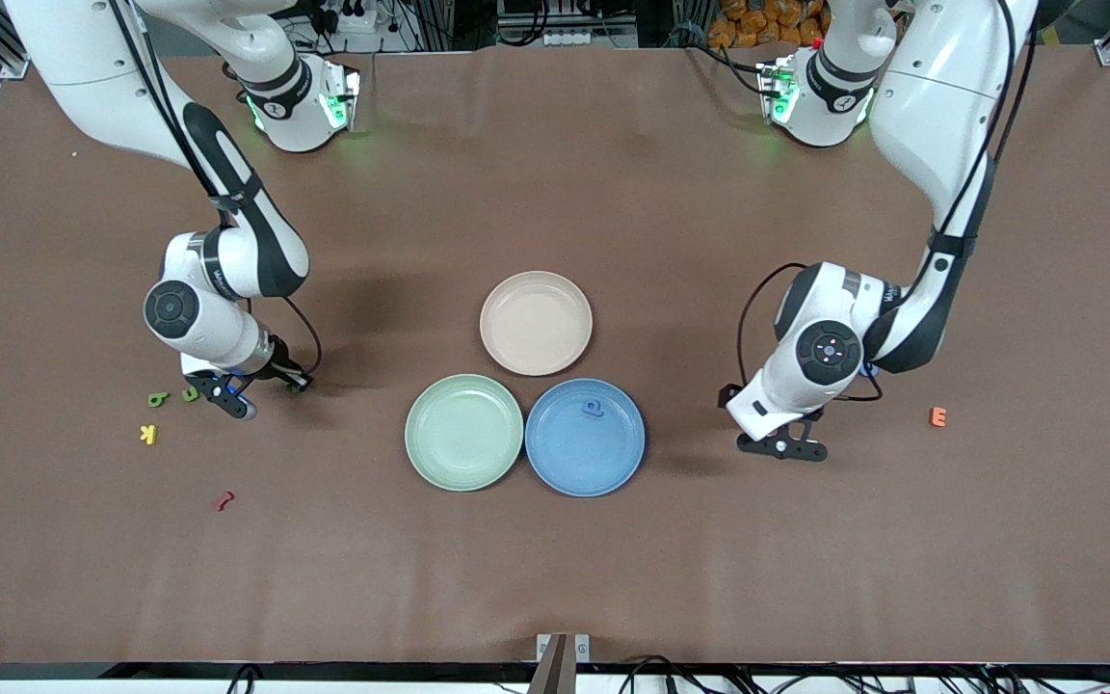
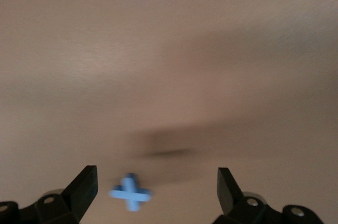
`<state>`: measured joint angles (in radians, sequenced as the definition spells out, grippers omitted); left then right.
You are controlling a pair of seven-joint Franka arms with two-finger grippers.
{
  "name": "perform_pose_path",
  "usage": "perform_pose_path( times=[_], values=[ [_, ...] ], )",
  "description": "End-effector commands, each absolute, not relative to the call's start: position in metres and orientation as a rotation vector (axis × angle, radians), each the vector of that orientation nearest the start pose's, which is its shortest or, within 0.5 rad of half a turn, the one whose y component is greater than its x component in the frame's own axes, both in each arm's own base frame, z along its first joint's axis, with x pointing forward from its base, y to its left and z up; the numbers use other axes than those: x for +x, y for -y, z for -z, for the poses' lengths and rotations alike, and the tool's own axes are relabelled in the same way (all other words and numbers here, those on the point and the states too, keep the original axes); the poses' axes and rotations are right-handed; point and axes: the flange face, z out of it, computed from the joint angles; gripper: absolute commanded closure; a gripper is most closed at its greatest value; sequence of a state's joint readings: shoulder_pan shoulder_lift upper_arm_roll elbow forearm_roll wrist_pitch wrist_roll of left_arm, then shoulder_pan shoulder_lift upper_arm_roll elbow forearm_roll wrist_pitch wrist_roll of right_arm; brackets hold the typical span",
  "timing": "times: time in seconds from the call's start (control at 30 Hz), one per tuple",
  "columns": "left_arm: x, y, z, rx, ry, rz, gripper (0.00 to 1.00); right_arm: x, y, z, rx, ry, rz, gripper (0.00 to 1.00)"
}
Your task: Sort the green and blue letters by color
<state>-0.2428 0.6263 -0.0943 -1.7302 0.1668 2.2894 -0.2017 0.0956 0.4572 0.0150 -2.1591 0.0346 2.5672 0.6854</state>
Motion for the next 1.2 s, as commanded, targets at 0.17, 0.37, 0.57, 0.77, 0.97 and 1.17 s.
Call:
perform_pose_path(
  times=[0.17, 0.37, 0.57, 0.77, 0.97, 1.17],
  values=[
    [0.625, 0.184, -0.219, -2.997, -0.561, -0.097, 0.0, 0.584, -0.076, -0.224, -3.009, -0.958, -0.186, 1.0],
    [0.626, 0.185, -0.213, -2.947, -0.822, -0.109, 0.0, 0.605, -0.106, -0.256, -2.993, -0.991, -0.219, 1.0],
    [0.622, 0.185, -0.205, -2.876, -1.063, -0.14, 0.0, 0.61, -0.16, -0.265, -2.968, -1.05, -0.175, 1.0],
    [0.62, 0.169, -0.194, -2.829, -1.197, -0.178, 0.0, 0.607, -0.203, -0.262, -2.931, -1.116, -0.169, 1.0],
    [0.608, 0.167, -0.179, -2.838, -1.204, -0.167, 0.0, 0.61, -0.247, -0.255, -2.886, -1.202, -0.158, 1.0],
    [0.604, 0.159, -0.171, -2.854, -1.189, -0.125, 0.0, 0.617, -0.28, -0.25, -2.855, -1.246, -0.139, 1.0]
  ],
)
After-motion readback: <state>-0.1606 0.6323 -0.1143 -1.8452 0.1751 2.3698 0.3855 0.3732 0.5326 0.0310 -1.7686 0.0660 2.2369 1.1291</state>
